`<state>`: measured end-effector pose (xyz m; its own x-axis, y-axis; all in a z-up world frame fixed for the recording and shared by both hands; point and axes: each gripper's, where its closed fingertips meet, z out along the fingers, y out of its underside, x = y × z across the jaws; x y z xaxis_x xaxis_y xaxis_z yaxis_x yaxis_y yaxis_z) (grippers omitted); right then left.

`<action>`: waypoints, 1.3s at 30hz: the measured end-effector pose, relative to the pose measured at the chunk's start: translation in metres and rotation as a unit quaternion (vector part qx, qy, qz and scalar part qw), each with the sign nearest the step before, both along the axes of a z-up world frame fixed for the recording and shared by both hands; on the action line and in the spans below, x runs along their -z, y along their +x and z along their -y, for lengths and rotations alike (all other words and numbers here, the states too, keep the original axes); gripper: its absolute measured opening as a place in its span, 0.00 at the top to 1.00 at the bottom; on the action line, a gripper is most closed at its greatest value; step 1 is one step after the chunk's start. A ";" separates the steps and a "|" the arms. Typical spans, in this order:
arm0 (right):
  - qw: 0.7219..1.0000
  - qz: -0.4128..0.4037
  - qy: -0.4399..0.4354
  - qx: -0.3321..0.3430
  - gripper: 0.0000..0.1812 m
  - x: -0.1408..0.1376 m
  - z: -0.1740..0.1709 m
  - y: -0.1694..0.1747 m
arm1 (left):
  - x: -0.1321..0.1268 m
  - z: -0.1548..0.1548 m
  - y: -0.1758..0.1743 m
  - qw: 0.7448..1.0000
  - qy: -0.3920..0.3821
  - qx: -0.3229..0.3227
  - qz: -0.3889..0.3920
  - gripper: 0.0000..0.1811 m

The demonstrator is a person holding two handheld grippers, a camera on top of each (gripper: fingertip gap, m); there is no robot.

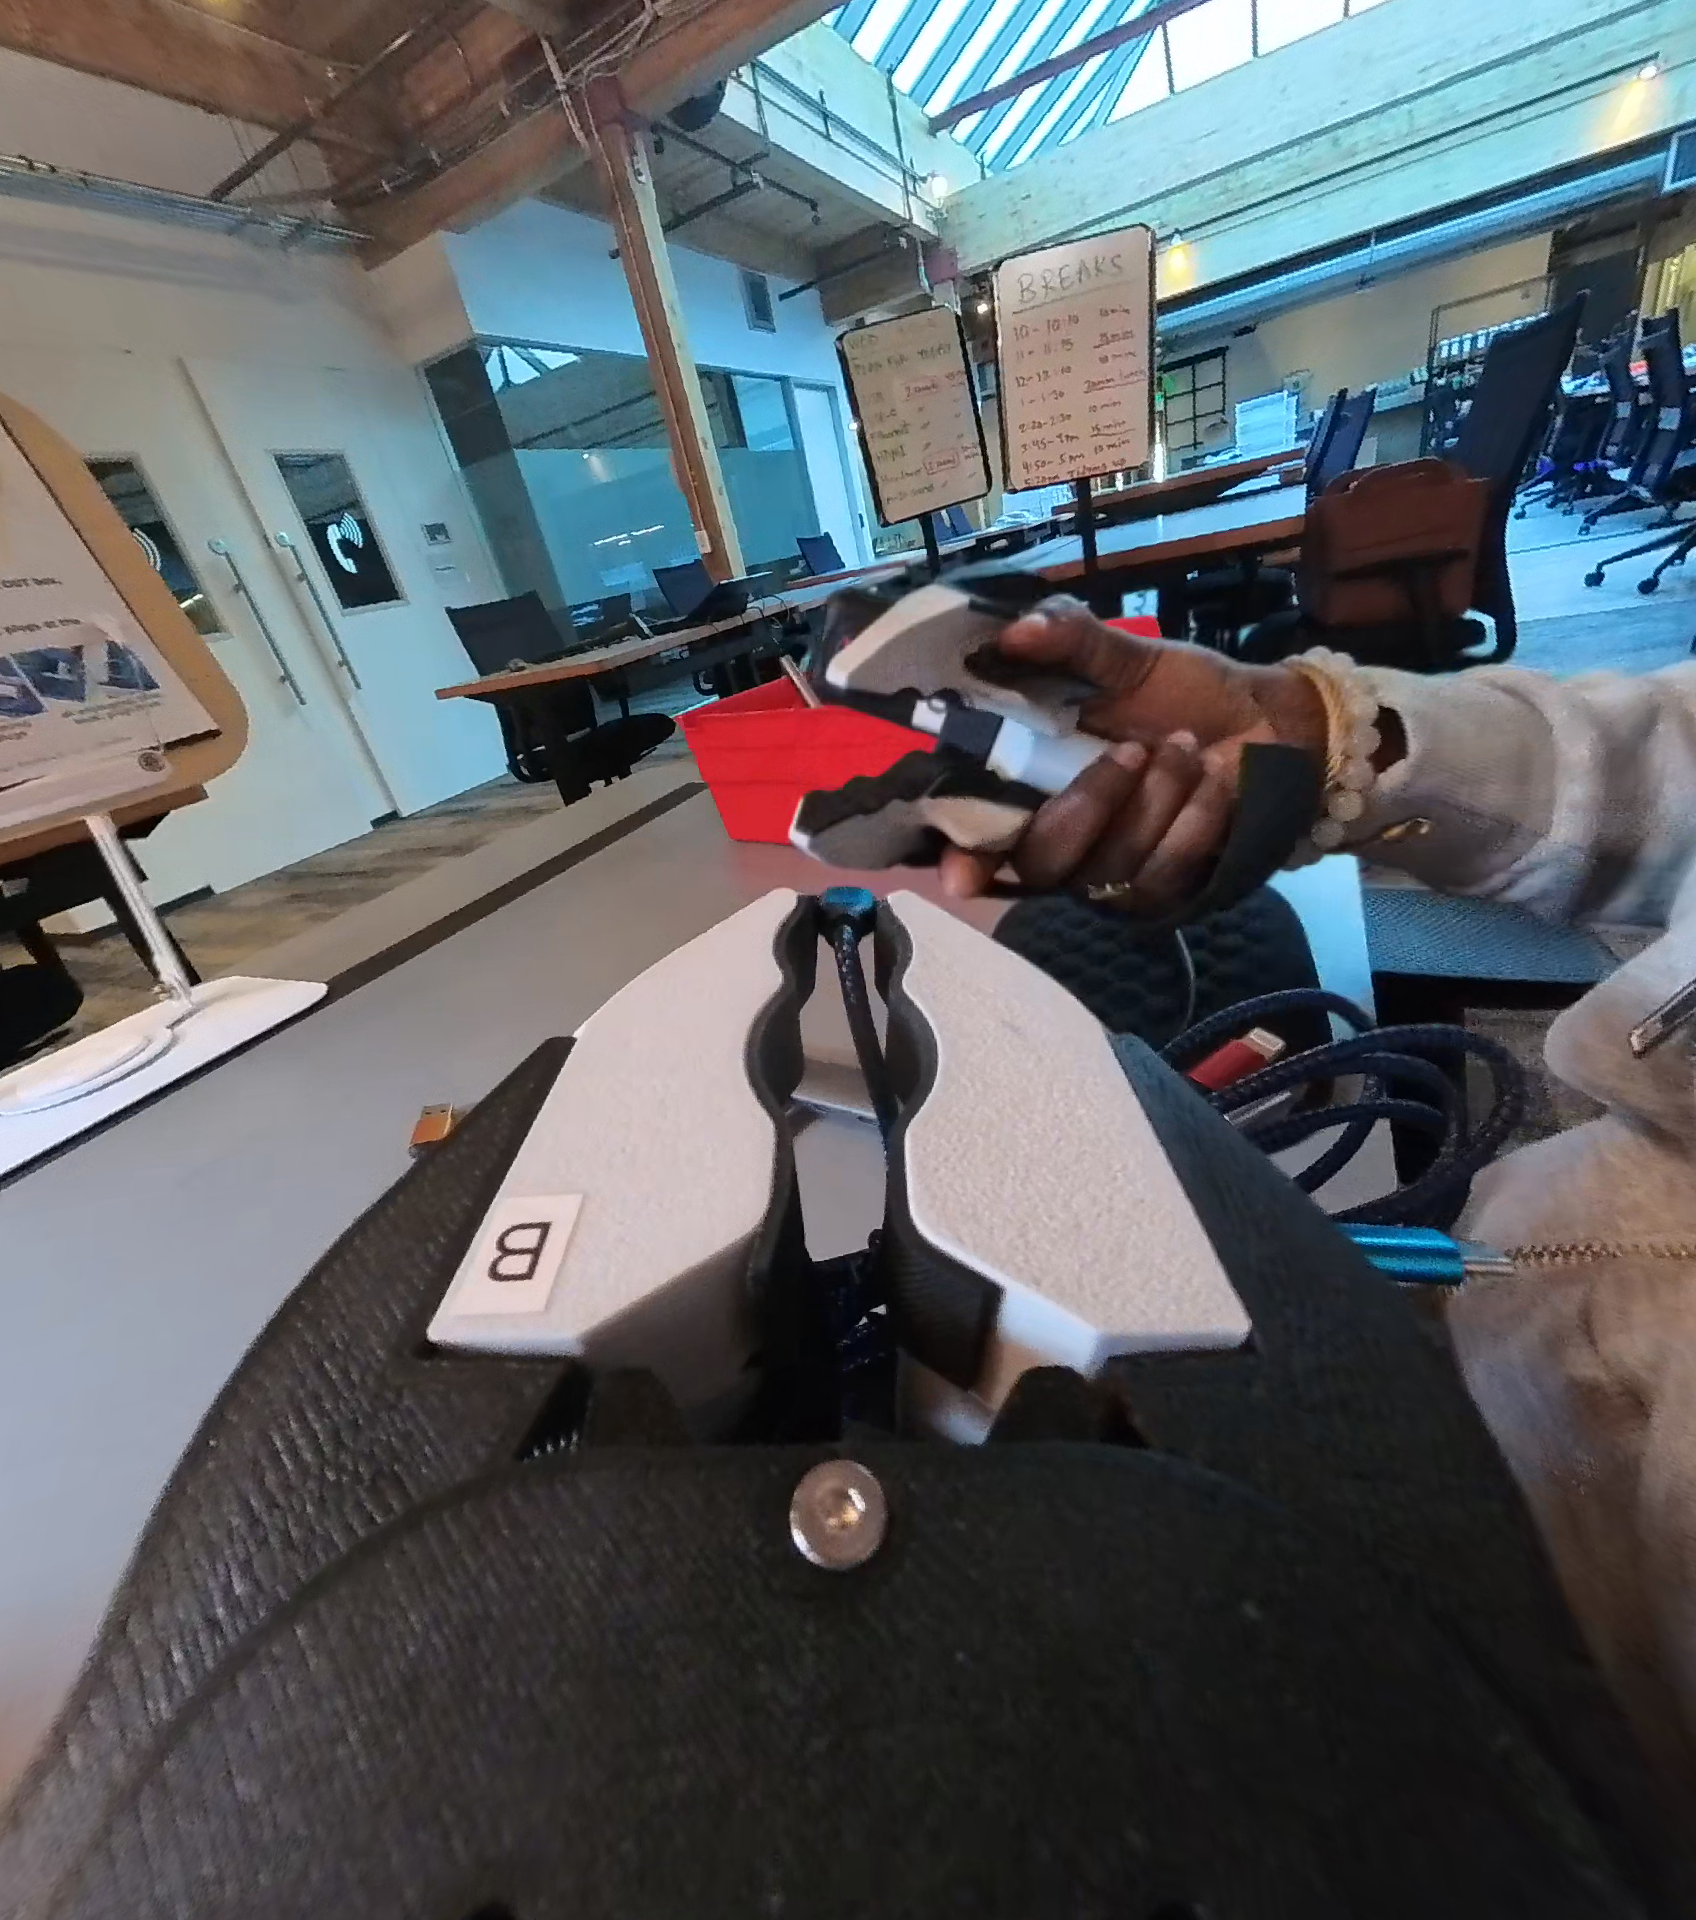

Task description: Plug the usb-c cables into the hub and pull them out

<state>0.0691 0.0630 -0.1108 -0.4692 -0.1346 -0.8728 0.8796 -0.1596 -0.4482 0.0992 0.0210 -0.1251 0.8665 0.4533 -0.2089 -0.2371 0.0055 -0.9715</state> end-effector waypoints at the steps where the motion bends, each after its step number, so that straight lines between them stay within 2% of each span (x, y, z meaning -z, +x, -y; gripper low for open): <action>1: 0.998 -0.043 0.041 0.024 0.79 0.001 -0.010 -0.007 | -0.001 0.001 0.000 1.000 0.005 0.000 0.003 0.94; 3: 0.981 -0.124 0.136 0.063 0.80 0.010 -0.032 -0.021 | -0.003 0.004 -0.001 1.000 0.018 0.005 0.009 0.94; 5: 0.958 -0.152 0.235 0.058 0.80 0.031 -0.051 -0.027 | -0.006 0.007 -0.002 0.999 0.033 0.006 0.013 0.94; 8: 0.936 -0.105 0.337 0.009 0.74 0.075 -0.069 -0.026 | -0.007 0.008 -0.002 0.999 0.039 0.005 0.012 0.94; 10: 0.919 -0.072 0.388 0.002 0.71 0.105 -0.077 -0.034 | -0.006 0.007 -0.002 0.999 0.033 0.003 0.010 0.94; 12: 0.905 -0.064 0.420 -0.005 0.71 0.123 -0.075 -0.039 | -0.005 0.006 -0.002 1.000 0.031 0.000 0.007 0.94; 16: 0.902 -0.072 0.423 -0.048 0.76 0.126 -0.047 -0.037 | -0.005 0.006 -0.002 1.000 0.031 0.000 0.007 0.94; 20: 0.934 0.045 0.348 -0.075 0.80 0.123 -0.026 -0.036 | -0.005 0.007 -0.002 0.999 0.031 -0.004 0.005 0.94; 24: 0.937 0.087 0.333 -0.065 0.81 0.123 -0.015 -0.040 | -0.006 0.008 -0.003 0.999 0.037 -0.006 0.006 0.94; 26: 0.936 0.108 0.330 -0.057 0.85 0.125 -0.012 -0.043 | -0.007 0.009 -0.003 0.999 0.041 -0.005 0.004 0.94; 30: 0.929 0.082 0.359 -0.028 0.93 0.132 -0.004 -0.053 | -0.008 0.010 -0.002 0.999 0.046 -0.005 0.004 0.94; 33: 0.924 0.045 0.380 -0.005 0.94 0.133 0.002 -0.060 | -0.009 0.011 -0.002 0.999 0.051 -0.006 0.002 0.94; 36: 0.927 0.014 0.375 -0.013 0.95 0.125 0.000 -0.057 | -0.010 0.013 -0.002 0.998 0.059 -0.005 0.004 0.94; 39: 0.929 0.001 0.370 -0.014 0.95 0.111 -0.020 -0.052 | -0.011 0.014 -0.002 0.998 0.065 -0.003 0.006 0.94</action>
<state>0.0171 0.0826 -0.2217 -0.4720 0.4902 -0.7328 0.8801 0.2139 -0.4239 0.0973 0.0067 -0.1142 0.8661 0.4802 -0.1387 -0.2266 0.1297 -0.9653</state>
